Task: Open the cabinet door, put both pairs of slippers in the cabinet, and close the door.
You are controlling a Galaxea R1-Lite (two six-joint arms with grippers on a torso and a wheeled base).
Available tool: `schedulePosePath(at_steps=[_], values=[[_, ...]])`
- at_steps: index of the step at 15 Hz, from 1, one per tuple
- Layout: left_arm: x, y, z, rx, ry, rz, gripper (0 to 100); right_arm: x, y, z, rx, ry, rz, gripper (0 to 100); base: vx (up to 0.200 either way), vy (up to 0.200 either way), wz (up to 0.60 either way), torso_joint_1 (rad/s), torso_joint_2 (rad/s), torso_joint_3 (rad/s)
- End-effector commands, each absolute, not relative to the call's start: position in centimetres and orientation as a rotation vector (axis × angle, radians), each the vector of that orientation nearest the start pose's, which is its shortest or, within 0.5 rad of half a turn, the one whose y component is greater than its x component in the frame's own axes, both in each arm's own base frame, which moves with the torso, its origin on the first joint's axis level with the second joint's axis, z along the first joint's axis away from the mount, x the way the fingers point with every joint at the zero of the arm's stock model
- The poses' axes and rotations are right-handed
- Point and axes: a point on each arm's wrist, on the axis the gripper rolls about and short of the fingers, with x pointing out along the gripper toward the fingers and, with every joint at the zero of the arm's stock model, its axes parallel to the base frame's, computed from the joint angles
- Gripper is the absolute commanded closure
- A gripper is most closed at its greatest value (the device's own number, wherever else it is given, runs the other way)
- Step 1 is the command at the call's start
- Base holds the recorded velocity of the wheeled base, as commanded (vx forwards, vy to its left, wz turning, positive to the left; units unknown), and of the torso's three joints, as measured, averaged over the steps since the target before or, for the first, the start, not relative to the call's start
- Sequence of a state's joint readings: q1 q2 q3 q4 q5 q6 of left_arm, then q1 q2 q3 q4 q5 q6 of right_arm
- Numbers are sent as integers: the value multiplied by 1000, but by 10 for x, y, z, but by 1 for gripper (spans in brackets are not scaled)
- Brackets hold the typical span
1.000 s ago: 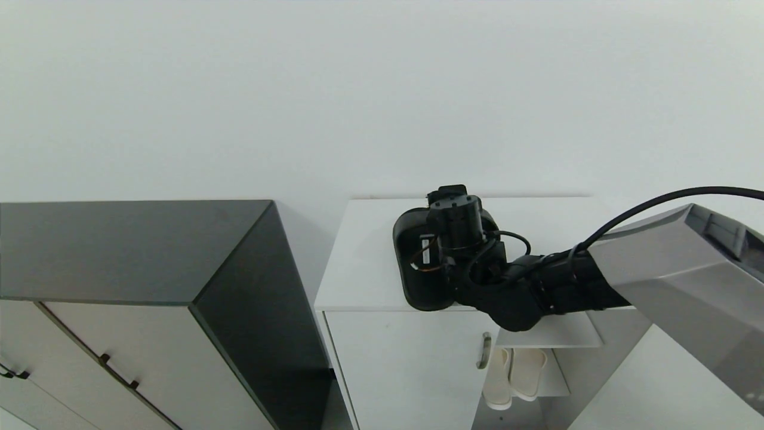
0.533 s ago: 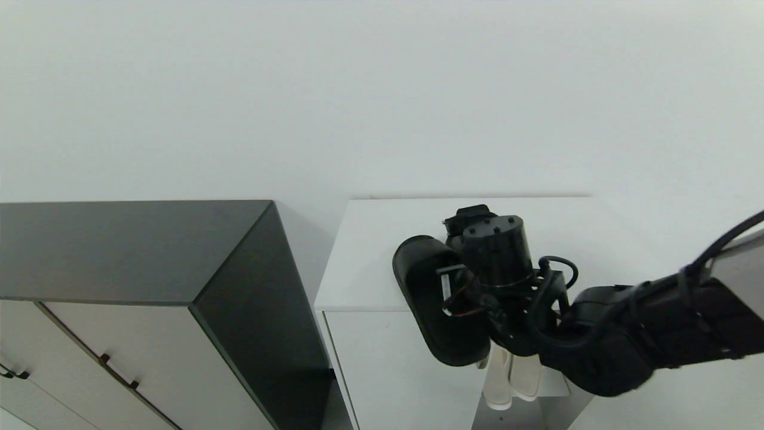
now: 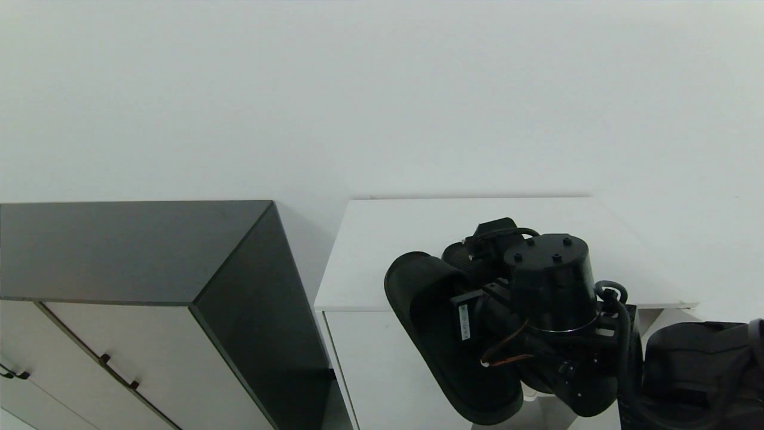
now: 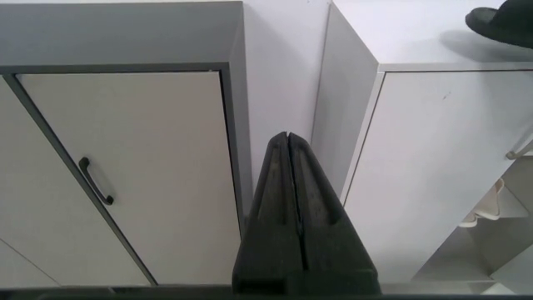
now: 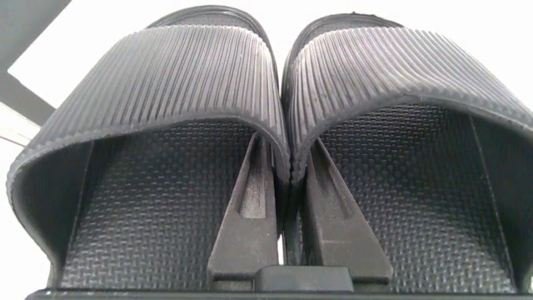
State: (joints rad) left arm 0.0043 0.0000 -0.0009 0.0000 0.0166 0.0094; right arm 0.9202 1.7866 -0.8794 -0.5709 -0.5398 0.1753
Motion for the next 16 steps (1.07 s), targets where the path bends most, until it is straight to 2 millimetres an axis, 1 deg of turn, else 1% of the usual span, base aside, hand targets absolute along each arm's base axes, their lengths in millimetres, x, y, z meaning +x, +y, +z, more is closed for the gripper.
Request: schedulePosePath(at_steps=[1, 3, 6, 16], values=[[-23, 0, 75, 9, 0, 21, 100, 206, 252, 168, -56, 285, 352, 100, 0, 0, 0, 0, 0, 0], [-23, 0, 75, 9, 0, 21, 100, 206, 252, 167, -57, 289, 350, 100, 0, 0, 0, 0, 0, 0], [-23, 0, 76, 9, 2, 21, 100, 207, 254, 163, -65, 297, 351, 100, -200, 0, 0, 9, 4, 1], [-23, 0, 76, 9, 2, 20, 100, 208, 253, 162, -69, 298, 343, 100, -200, 0, 0, 4, 4, 6]])
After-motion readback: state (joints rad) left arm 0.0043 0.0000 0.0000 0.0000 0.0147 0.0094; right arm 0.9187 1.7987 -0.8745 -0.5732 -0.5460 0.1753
